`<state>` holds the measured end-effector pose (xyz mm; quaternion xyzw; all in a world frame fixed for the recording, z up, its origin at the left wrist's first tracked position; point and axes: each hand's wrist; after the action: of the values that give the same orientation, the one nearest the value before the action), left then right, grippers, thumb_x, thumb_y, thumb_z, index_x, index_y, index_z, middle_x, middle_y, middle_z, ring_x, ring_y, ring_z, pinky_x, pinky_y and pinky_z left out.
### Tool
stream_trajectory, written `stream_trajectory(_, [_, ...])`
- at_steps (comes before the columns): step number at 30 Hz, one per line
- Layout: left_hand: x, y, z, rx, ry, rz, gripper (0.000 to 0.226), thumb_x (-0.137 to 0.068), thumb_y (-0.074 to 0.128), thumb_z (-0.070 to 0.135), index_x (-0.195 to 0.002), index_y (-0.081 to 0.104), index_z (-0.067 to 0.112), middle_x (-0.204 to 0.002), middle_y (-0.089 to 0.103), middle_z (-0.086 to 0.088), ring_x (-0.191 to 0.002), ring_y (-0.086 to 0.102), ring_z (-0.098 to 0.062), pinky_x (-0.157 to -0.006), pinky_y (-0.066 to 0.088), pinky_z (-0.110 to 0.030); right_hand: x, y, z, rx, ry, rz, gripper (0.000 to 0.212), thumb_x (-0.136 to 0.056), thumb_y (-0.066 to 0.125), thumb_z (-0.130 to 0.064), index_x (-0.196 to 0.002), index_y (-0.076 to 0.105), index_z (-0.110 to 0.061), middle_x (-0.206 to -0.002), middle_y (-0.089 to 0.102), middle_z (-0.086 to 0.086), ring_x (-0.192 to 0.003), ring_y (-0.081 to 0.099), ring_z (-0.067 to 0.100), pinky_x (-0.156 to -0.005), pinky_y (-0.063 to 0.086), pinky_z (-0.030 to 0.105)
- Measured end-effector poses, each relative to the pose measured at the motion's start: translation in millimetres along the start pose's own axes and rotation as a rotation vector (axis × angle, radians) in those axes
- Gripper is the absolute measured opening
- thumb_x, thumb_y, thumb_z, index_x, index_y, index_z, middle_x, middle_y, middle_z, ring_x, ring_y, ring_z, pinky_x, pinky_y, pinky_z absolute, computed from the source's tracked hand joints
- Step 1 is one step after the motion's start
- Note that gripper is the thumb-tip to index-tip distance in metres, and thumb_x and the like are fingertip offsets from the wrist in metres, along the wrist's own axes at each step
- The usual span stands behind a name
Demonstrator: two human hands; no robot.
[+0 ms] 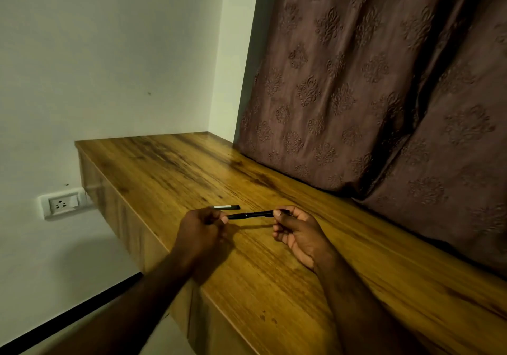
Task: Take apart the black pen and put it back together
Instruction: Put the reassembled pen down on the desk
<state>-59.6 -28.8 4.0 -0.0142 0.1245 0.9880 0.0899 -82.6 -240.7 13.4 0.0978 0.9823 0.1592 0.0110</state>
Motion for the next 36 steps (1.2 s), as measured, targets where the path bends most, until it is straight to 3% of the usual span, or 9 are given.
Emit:
stream_trajectory(5, [-32,-49,10,-0.522,0.117,-0.052,0.010,-0.088,0.065,0.010,-0.083,0.073,0.006,-0.070,0.068,-0.014,-0.063,0.062,-0.025,-0.063,0.049,-0.037,-3,16,6,0.412,-0.142,-0.068,0.017,-0.088,0.065,-0.001,-0.105,0.061,0.002,-0.076,0.064,0.010,-0.062,0.058,0.017,-0.059,0.053,0.027])
stream_trajectory(9, [-45,-64,14,-1.038,0.332,-0.061,0.008,-0.086,0.066,0.020,-0.083,0.074,0.020,-0.074,0.066,0.003,-0.067,0.063,-0.013,-0.057,0.046,-0.021,-10,27,17,0.889,-0.340,0.021,0.011,-0.085,0.071,-0.018,-0.093,0.070,-0.012,-0.071,0.062,-0.002,-0.064,0.055,0.010,-0.061,0.045,0.029])
stream_trajectory(13, [-50,-63,3,-1.316,0.484,0.027,0.015,-0.088,0.060,0.028,-0.095,0.073,0.024,-0.084,0.066,0.005,-0.069,0.052,-0.004,-0.064,0.037,-0.019,-19,34,20,1.214,-0.412,0.056,0.013,-0.084,0.071,-0.027,-0.094,0.074,-0.020,-0.091,0.065,-0.001,-0.086,0.057,0.014,-0.076,0.048,0.033])
stream_trajectory(18, [-51,-68,2,-1.320,0.487,0.089,0.016,-0.084,0.063,0.031,-0.097,0.073,0.028,-0.092,0.072,0.006,-0.073,0.054,-0.004,-0.066,0.036,-0.020,-29,42,20,1.306,-0.425,0.060,0.018,-0.087,0.067,-0.032,-0.101,0.075,-0.024,-0.094,0.062,0.000,-0.094,0.056,0.017,-0.081,0.048,0.036])
stream_trajectory(25, [-50,-63,4,-1.246,0.461,0.149,0.014,-0.081,0.066,0.022,-0.089,0.077,0.024,-0.083,0.069,-0.001,-0.067,0.056,-0.010,-0.056,0.035,-0.020,-39,42,24,1.287,-0.418,0.066,0.018,-0.088,0.066,-0.027,-0.103,0.075,-0.023,-0.096,0.061,0.000,-0.095,0.057,0.019,-0.082,0.048,0.035])
stream_trajectory(31, [-54,-63,1,-1.221,0.419,0.125,0.015,-0.084,0.063,0.025,-0.089,0.076,0.023,-0.080,0.066,0.001,-0.065,0.050,-0.005,-0.059,0.034,-0.021,-43,40,27,1.308,-0.414,0.091,0.021,-0.091,0.063,-0.025,-0.111,0.072,-0.023,-0.095,0.054,-0.006,-0.105,0.051,0.019,-0.085,0.044,0.032])
stream_trajectory(36, [-55,-62,4,-1.273,0.407,0.092,0.017,-0.085,0.059,0.027,-0.088,0.075,0.021,-0.080,0.067,-0.001,-0.069,0.054,-0.010,-0.063,0.036,-0.024,-45,40,27,1.323,-0.402,0.088,0.021,-0.092,0.062,-0.025,-0.111,0.072,-0.023,-0.101,0.058,-0.001,-0.107,0.052,0.021,-0.090,0.046,0.037])
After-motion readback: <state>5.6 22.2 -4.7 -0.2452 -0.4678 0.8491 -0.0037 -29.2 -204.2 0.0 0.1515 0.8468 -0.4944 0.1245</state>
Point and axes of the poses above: each hand's wrist, its own x-axis away from the middle knuckle, its own y-axis out of the palm, z = x × y
